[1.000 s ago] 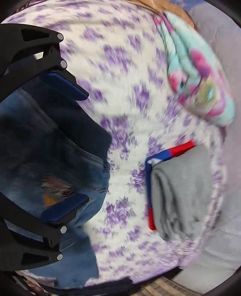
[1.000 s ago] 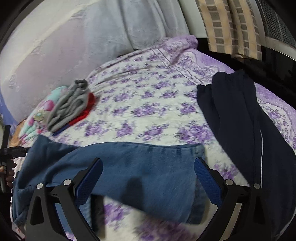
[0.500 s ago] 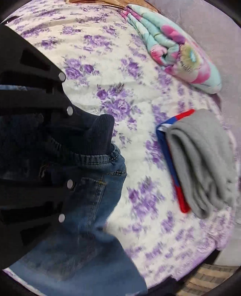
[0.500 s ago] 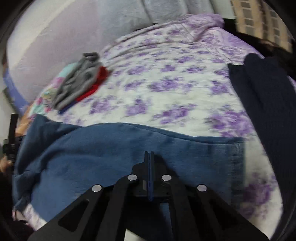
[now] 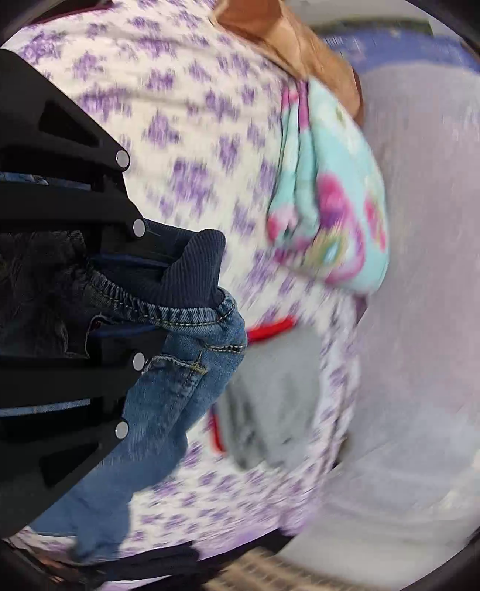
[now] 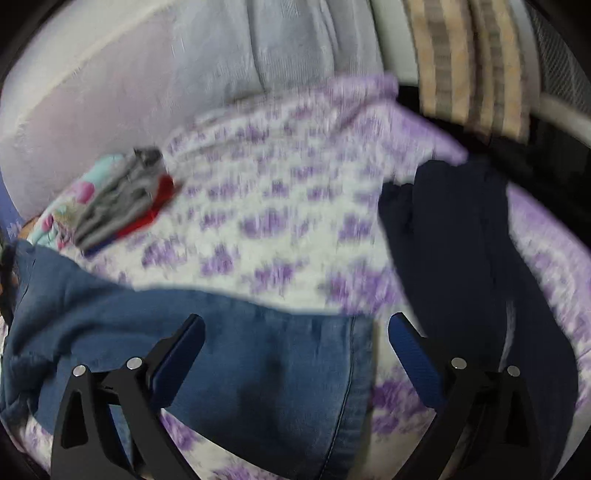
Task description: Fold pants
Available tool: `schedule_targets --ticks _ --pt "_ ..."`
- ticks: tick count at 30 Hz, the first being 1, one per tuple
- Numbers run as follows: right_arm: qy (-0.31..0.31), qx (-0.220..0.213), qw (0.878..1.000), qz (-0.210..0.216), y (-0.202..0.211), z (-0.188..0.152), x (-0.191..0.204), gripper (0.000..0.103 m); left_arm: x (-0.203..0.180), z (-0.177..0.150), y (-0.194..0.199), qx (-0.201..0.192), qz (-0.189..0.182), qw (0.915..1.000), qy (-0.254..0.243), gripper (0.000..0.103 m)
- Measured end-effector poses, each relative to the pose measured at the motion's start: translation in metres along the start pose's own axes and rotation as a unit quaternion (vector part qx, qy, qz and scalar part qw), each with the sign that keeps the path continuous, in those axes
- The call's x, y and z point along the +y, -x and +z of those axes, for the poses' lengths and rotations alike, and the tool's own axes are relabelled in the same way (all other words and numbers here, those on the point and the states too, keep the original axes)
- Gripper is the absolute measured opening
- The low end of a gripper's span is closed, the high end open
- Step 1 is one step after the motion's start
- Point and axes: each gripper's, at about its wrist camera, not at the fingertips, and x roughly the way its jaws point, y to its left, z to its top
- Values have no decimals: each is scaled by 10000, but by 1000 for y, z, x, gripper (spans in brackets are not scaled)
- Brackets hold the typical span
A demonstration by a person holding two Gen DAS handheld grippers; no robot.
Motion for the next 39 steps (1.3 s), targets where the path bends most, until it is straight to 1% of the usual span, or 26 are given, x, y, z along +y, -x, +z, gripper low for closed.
schedule_targets --ticks 3,5,6,7,8,9,11,13,17,19,20,21,22,23,24,25,26,27,28,29,30,32,33,35,38,39 --pt "-34 621 9958 -677 -27 -8 -5 99 16 -1 4 -16 149 9997 218 24" --pt "-92 593 9969 -505 -31 -8 -8 100 19 -6 4 -23 150 9996 219 24" --pt "-116 595 9978 -284 -34 -8 -9 87 19 -7 3 -14 172 9997 178 24" --pt "-82 599 9982 7 -37 -6 -6 68 18 -7 2 -7 177 9997 148 24" --pt "-2 530 9985 137 -37 0 -2 25 18 -6 2 -9 175 9997 159 24" --pt "37 581 9970 519 -38 7 3 10 18 -4 2 -22 150 9997 208 24" --pt "244 287 9979 530 -28 19 14 10 21 -4 7 -109 147 9993 325 24" --pt "430 -153 9966 692 -13 48 27 10 29 1 18 -236 133 9986 464 24" --pt "664 -597 9925 841 -7 103 58 10 49 11 41 -579 438 9947 721 25" --pt "725 -519 9929 792 -30 124 76 18 65 17 32 -545 647 9918 963 26" --pt "704 -355 9942 726 -51 132 82 44 72 20 14 -395 878 9904 987 33" --pt "741 7 9954 612 -86 138 91 90 77 22 -14 -105 1269 9881 861 45" --pt "772 261 9959 386 -109 136 96 91 83 21 -35 99 1489 9856 797 47" --pt "712 460 9964 -51 -130 129 96 88 96 17 -63 460 1726 9811 742 48" --pt "601 546 9966 -155 -134 122 96 84 112 10 -82 867 1872 9744 890 46" --pt "411 591 9974 14 -128 114 93 84 126 4 -84 1028 1781 9717 1161 46" --pt "270 536 9975 369 -115 105 89 85 137 1 -74 945 1406 9746 1463 47" --pt "273 488 9956 751 -91 91 87 90 141 0 -54 754 1332 9772 1470 47" --pt "330 470 9942 914 -78 80 86 93 140 0 -34 574 1427 9795 1305 48" --pt "417 425 9911 1194 -53 62 83 100 139 -2 -15 422 1427 9818 1178 61" --pt "437 414 9884 1392 -42 49 81 100 138 -6 6 274 1391 9839 1089 84" --pt "602 631 9775 1921 -23 16 88 100 138 -27 51 -20 1470 9840 1011 95" --pt "701 770 9724 2086 -18 0 91 100 139 -37 62 -11 1446 9845 994 95" --pt "753 840 9712 2098 -14 -27 102 100 139 -67 69 283 1265 9869 962 95" --pt "591 1243 9691 2045 -28 -55 118 100 137 -102 44 801 1146 9856 955 95" --pt "698 1174 9707 1976 -28 -56 125 97 136 -110 36 922 1150 9842 976 95"
